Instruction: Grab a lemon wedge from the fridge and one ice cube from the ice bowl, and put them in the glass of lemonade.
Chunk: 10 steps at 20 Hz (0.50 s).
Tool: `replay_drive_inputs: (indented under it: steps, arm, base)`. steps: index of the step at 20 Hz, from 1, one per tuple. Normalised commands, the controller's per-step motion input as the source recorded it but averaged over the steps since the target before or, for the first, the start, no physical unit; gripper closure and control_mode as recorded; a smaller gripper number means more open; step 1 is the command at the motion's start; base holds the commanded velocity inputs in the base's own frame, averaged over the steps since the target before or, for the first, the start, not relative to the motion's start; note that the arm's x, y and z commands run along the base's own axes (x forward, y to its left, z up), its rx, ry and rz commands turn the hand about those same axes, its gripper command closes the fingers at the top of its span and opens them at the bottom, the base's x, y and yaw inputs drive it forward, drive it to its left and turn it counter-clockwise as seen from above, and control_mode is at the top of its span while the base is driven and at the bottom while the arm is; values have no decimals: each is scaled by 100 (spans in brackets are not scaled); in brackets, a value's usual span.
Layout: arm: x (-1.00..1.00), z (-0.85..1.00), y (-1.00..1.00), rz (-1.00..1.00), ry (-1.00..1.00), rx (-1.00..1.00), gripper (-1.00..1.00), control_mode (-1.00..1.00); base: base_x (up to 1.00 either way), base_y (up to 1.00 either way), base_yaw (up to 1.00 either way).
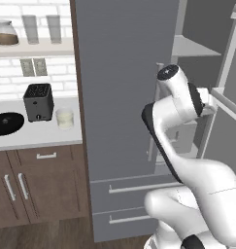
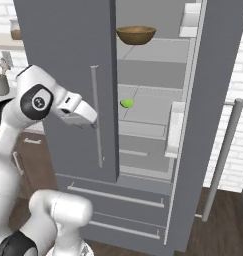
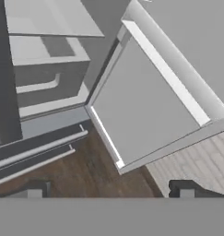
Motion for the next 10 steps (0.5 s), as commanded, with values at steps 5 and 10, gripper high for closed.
replay_drive_inputs:
  steps: [5, 10]
  arm:
    - [17, -22, 75, 41, -15, 28, -100, -100]
    - [44, -18, 30, 40, -22, 28, -100, -100]
  base:
    - [0, 0, 0]
    - [0, 0, 0]
